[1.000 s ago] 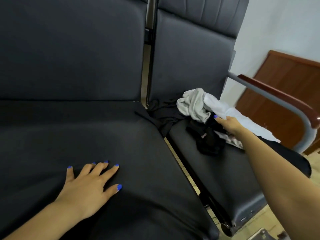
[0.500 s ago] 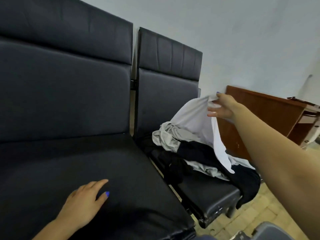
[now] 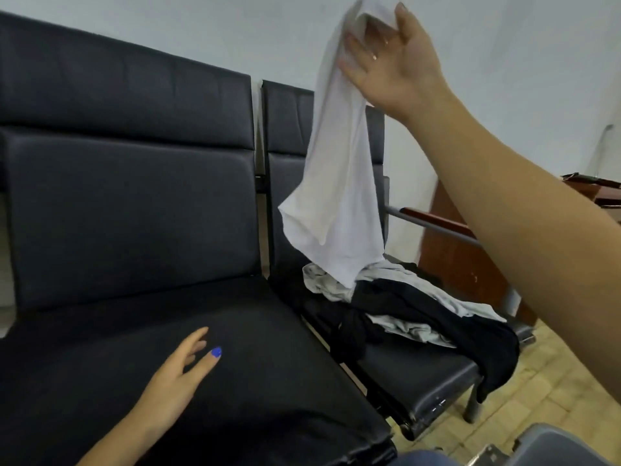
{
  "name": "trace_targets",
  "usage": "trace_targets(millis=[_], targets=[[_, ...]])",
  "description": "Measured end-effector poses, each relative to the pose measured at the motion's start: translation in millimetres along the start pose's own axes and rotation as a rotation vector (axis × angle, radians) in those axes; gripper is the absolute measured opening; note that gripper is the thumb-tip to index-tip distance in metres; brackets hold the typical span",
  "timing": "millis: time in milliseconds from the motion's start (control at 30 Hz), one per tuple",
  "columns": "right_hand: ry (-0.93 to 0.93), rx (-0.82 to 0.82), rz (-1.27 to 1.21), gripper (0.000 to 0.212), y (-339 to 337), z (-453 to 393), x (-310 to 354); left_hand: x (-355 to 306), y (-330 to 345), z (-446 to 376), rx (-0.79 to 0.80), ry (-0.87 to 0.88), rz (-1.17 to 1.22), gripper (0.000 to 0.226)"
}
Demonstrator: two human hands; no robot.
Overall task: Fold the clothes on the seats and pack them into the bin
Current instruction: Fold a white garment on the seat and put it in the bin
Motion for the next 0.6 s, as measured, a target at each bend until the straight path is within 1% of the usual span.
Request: trace_targets(millis=[100,167,233,300,367,400,433,467,500,533,567,600], targets=[[0.049,0.106,-0.027,0.036,37.5,17.6,-18.2,-16.7,-17.2,8.4,-0.073,-0.013,0.264,0.059],[0.104,0.184,-0.045,0.032,62.2,29.3,-31.6,-32.6,-28.5,15.1,-0.122,0.019,0.428,0.078],[0.144,0.249,-0.062,0.028,84.7,41.1,-43.4,-48.4,-42.4,21.3,-0.188,0.074,0.534,0.097],[0.168,0.281,-0.068,0.025,102.4,51.9,-56.6,-61.9,-56.9,25.3,-0.255,0.131,0.527,0.115],[0.202,0.301,-0.055,0.026,113.1,64.7,-74.3,-72.0,-70.3,30.2,-0.331,0.177,0.457,0.119],[0.234,0.312,-0.035,0.031,115.8,71.8,-84.8,-75.4,-74.7,32.2,-0.354,0.194,0.443,0.116],[0.281,0.329,-0.004,0.036,117.6,80.1,-97.2,-75.1,-79.0,34.2,-0.373,0.197,0.435,0.108],[0.334,0.336,0.045,0.038,115.1,88.6,-110.7,-73.2,-81.6,35.7,-0.375,0.192,0.434,0.093],[0.373,0.317,0.113,0.036,108.0,97.1,-126.2,-71.0,-84.3,37.7,-0.372,0.168,0.432,0.07],[0.383,0.264,0.182,0.029,96.0,104.2,-141.6,-67.5,-86.3,37.2,-0.354,0.146,0.436,0.044],[0.371,0.18,0.236,0.023,79.4,110.6,-157.4,-62.5,-88.5,36.6,-0.347,0.119,0.406,0.026],[0.352,0.078,0.286,0.02,59.4,118.4,-175.2,-56.8,-91.2,35.6,-0.34,0.117,0.358,0.027]])
Point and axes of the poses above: each hand's wrist, its own z-axis away from the middle knuckle, its own y-axis out of the palm, x = y × z, the point moved 8 cm from there along -z, towards the middle knuckle, and after that the axes turned 5 degrees about -z, right-handed, at the moved point
